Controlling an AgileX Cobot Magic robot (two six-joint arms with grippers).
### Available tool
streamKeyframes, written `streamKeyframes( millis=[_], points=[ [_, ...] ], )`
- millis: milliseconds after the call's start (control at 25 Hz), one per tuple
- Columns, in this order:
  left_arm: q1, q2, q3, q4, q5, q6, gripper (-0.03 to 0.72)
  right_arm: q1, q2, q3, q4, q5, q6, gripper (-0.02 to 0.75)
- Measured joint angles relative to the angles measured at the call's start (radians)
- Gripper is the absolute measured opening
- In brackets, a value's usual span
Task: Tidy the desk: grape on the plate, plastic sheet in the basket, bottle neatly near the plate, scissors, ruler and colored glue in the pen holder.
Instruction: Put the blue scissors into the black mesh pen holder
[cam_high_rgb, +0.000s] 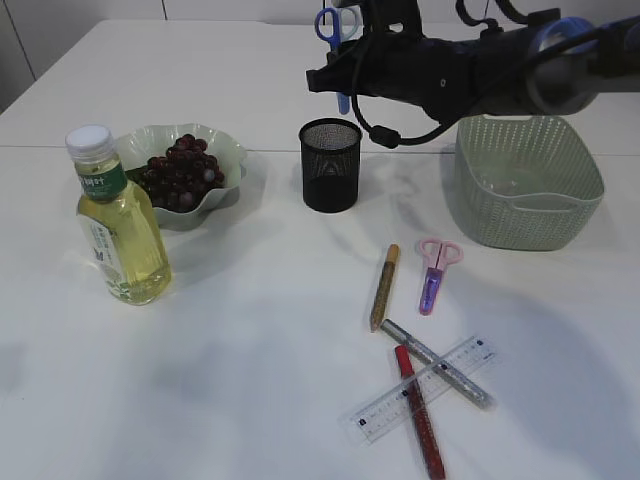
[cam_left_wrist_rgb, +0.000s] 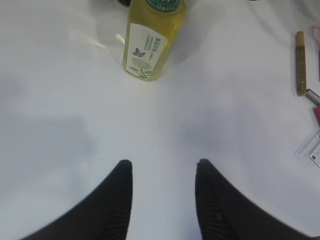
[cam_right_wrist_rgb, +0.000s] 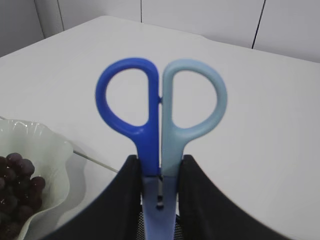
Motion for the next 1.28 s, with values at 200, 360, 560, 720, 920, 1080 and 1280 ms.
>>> streamKeyframes(
  millis=[200,360,560,720,920,1080,1280],
  points=[
    [0.000,0.000,0.000,0.004,-0.010,0.000,0.309,0.006,0.032,-0.004,0.000,-0.066,0.010,0.193],
    [0.000,0.000,0.000,0.011,-0.016,0.000,0.309,0.008,0.068,-0.004,0.000,-0.099,0.015,0.192],
    [0.000,0.000,0.000,0.019,-0.027,0.000,0.309,0.009,0.085,-0.004,0.000,-0.142,0.018,0.192],
    [0.000,0.000,0.000,0.026,-0.029,0.000,0.309,0.009,0.092,-0.004,0.000,-0.160,0.021,0.192],
    [0.000,0.000,0.000,0.027,-0.039,0.000,0.309,0.009,0.122,-0.006,0.000,-0.161,0.043,0.192],
    [0.000,0.000,0.000,0.027,-0.044,0.000,0.309,0.009,0.128,-0.006,0.000,-0.161,0.049,0.192],
    [0.000,0.000,0.000,0.027,-0.044,0.000,0.309,0.009,0.128,-0.008,0.000,-0.124,0.049,0.192]
  ],
)
